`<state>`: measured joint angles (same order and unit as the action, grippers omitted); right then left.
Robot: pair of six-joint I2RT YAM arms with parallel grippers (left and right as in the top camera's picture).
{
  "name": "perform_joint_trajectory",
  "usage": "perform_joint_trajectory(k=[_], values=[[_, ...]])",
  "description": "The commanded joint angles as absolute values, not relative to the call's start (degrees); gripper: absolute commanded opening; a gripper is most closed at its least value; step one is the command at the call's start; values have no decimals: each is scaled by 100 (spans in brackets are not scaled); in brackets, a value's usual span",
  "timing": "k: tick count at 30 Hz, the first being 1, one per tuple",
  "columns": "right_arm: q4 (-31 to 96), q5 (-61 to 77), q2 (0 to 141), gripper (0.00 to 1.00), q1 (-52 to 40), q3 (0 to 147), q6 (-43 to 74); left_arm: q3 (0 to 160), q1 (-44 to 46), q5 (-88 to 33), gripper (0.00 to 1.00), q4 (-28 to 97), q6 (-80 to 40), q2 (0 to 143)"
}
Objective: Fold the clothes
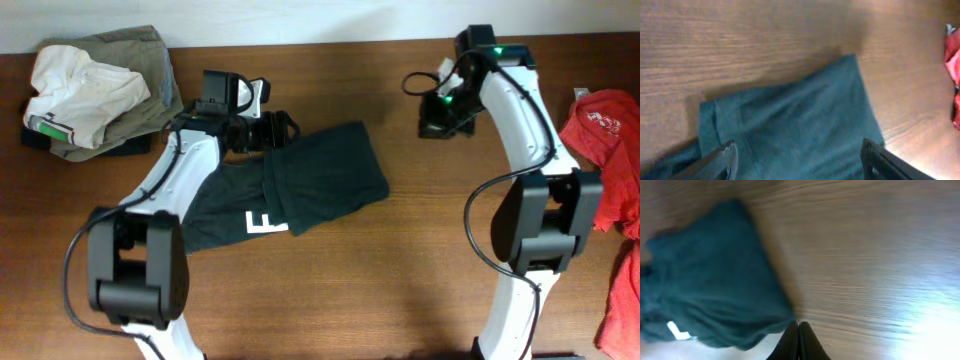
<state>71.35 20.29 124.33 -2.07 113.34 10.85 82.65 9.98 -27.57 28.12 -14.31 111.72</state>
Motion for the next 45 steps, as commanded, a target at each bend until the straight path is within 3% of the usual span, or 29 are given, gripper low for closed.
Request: perform_joint_trajectory(k=[1, 4, 7, 11, 14, 17, 20, 21, 22, 23, 24, 27, 29, 33, 36, 39, 45], values=[[7026, 2403, 12615, 4, -801, 11356, 923, 8291, 1203, -2532, 77, 3667, -1358, 11120], [7074, 2292, 13089, 4, -1361, 11340, 954, 8274, 1437, -2521, 53, 4493, -1356, 11177], [7148, 2292, 13437, 4, -1461, 11340, 1103, 8108, 1752, -2495, 37, 4672, -1361, 11246], [7266, 1900, 13568, 4, -1409, 11181, 1094, 7719, 1907, -2333, 1, 4753, -1406, 11557], [7002, 1544, 13570, 4, -1415, 10619, 1214, 7491, 1907, -2316, 1, 4775, -1402, 11799], [6541, 1129, 13570, 4, -1240, 9806, 1450, 7467, 1896, -1461, 1, 5131, -1404, 11961], [6731, 834, 13570, 4, -792, 9583, 1745, 7472, 1863, -1044, 17, 5177, -1402, 12005], [6823, 808, 13526, 4, -631, 9583, 1750, 7502, 1857, -1046, 28, 5203, -1400, 11994], [6919, 810, 13452, 4, -508, 9583, 1752, 7579, 1859, -1048, 51, 5240, -1396, 11981], [7039, 805, 13312, 4, -368, 9583, 1750, 7697, 1870, -1068, 61, 5284, -1273, 11946], [7172, 760, 13102, 4, -226, 9583, 1824, 7911, 1874, -1066, 67, 5382, -1162, 11845], [7500, 244, 12589, 4, -71, 9583, 2200, 8315, 1874, -1066, 69, 5509, -1164, 11546], [7616, -209, 11939, 4, -34, 9583, 2375, 8764, 1765, -1070, 96, 5581, -1166, 11190], [7341, 530, 11083, 4, -215, 9585, 2071, 9098, 1573, -1358, 99, 5752, -1162, 11010], [6945, 1614, 11098, 5, -635, 9539, 1525, 9113, 1332, -781, 99, 5778, -1256, 11010], [6427, 1634, 11273, 4, -1151, 9218, 1551, 9113, 733, -209, 99, 5798, -1564, 11013], [5513, 1599, 11950, 4, -1839, 8764, 2198, 9096, -506, -231, 99, 6073, -1575, 11013]])
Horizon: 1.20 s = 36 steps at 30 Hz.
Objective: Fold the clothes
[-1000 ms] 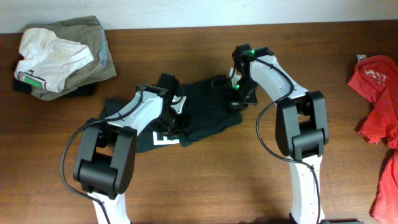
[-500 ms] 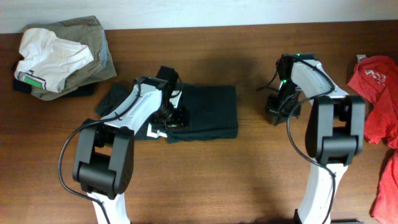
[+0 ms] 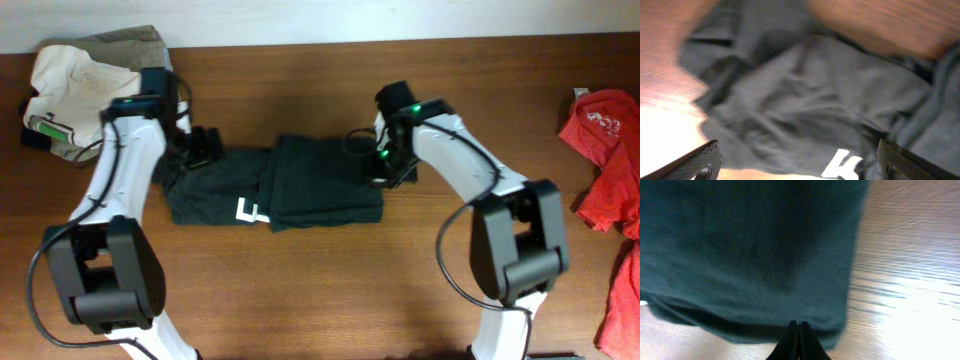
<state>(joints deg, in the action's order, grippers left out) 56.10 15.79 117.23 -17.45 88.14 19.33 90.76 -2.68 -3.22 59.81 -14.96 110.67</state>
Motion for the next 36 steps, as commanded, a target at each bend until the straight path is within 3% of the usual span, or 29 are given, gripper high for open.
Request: perform_joint_trajectory(k=[1, 12, 17, 19, 20, 21, 22, 23, 24, 27, 36], values=[[5465, 1584, 12060, 4, -1850, 8764, 2198, 9080, -587, -231, 99, 6071, -1575, 11013], [6486, -615, 12560, 4, -1337, 8530, 2154, 9080, -991, -237, 99, 5725, -1494, 11205], [6825, -1765, 12304, 4, -908, 8906, 2126, 9080, -987, -1581, 99, 4987, -502, 11751], [7387, -1868, 12215, 12, -897, 9533, 2134, 9080, -987, -2261, 99, 4768, -95, 11998], [7732, -1861, 12191, 27, -897, 9920, 2156, 9080, -987, -2626, 99, 4753, 106, 12090], [7985, -1778, 12175, 50, -897, 10230, 2156, 9080, -985, -2897, 99, 4755, 233, 12180], [8263, -1636, 12156, 62, -897, 10606, 2154, 9080, -980, -3030, 99, 4762, 252, 12252], [8488, -1511, 12138, 85, -897, 10903, 2152, 9080, -974, -3120, 99, 4779, 261, 12302], [8702, -1387, 12116, 96, -897, 11268, 2150, 9080, -965, -3229, 99, 4831, 344, 12376], [9107, -1330, 12036, 99, -854, 12112, 2126, 9078, -851, -3369, 99, 5334, 659, 12713], [9218, -1295, 12027, 99, -628, 12248, 2128, 9080, -534, -3210, 99, 6431, 781, 13428]])
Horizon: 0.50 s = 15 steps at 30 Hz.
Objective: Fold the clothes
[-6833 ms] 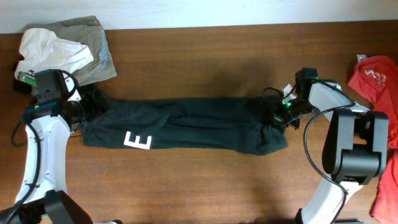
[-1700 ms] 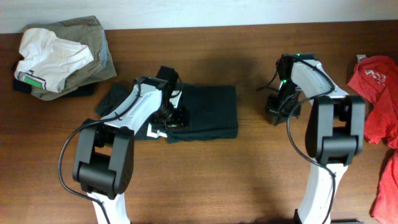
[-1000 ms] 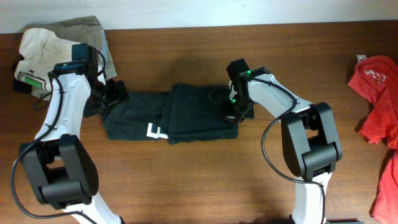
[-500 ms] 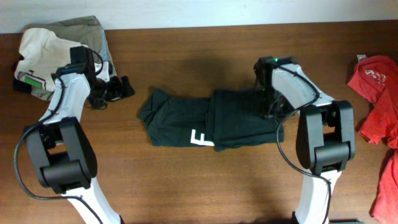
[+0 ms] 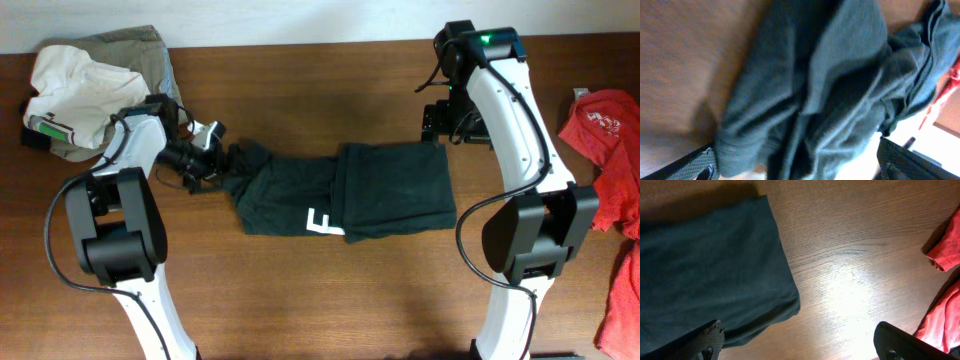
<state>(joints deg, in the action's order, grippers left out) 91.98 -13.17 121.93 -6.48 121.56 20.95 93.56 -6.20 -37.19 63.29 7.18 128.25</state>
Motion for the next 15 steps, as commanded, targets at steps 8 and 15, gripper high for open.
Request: perform_joint_trajectory(k=[8, 15], values=[[9216, -1197, 12027, 99, -631, 12248, 2130, 9080, 82, -3192, 84, 6069, 532, 13430], [9218, -1094, 12027, 99, -628, 12248, 2130, 9080, 558, -3111, 13, 5443, -89, 13432]])
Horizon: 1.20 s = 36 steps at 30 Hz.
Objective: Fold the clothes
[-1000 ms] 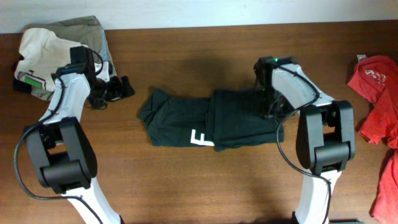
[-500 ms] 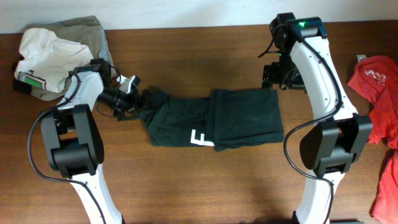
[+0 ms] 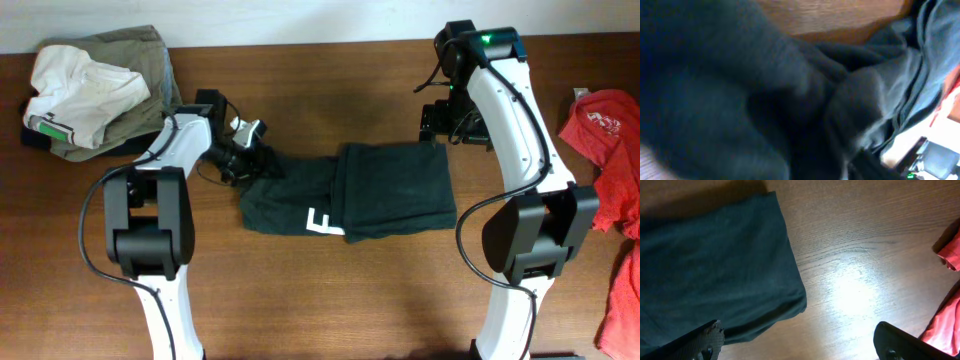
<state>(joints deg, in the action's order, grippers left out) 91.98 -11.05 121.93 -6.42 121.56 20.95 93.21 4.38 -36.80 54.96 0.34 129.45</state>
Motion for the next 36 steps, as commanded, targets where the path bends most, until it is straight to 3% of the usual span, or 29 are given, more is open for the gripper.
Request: perform_joint_trajectory(k=[1, 4, 8, 12, 17, 21, 27, 36], values=[[9220, -1094, 12027, 99, -631, 12245, 2130, 9080, 550, -2893, 1, 5454, -91, 13430], [9260, -1059, 12027, 99, -631, 12241, 2130, 9299, 340, -1870, 1, 5784, -454, 13428], [9223, -467, 12031, 99, -639, 12130, 2128, 10643, -259, -768, 1, 7116, -510, 13426], [8484, -3, 12031, 99, -794, 11338, 2126, 12470, -421, -659, 1, 8370, -537, 13423], [7030, 823, 12036, 99, -1118, 9979, 1675, 13767, 163, -904, 1, 9435, -537, 13423], [5824, 1914, 12038, 99, -1151, 8978, 1675, 13756, 1048, -1719, 1, 9194, -558, 13426], [5607, 2333, 12352, 99, -1153, 8816, 1638, 13546, 2141, -1741, 1, 8405, -1181, 13439], [5551, 2829, 12381, 99, -1144, 8818, 1223, 12521, 2543, -1935, 3, 7330, -1737, 13491]])
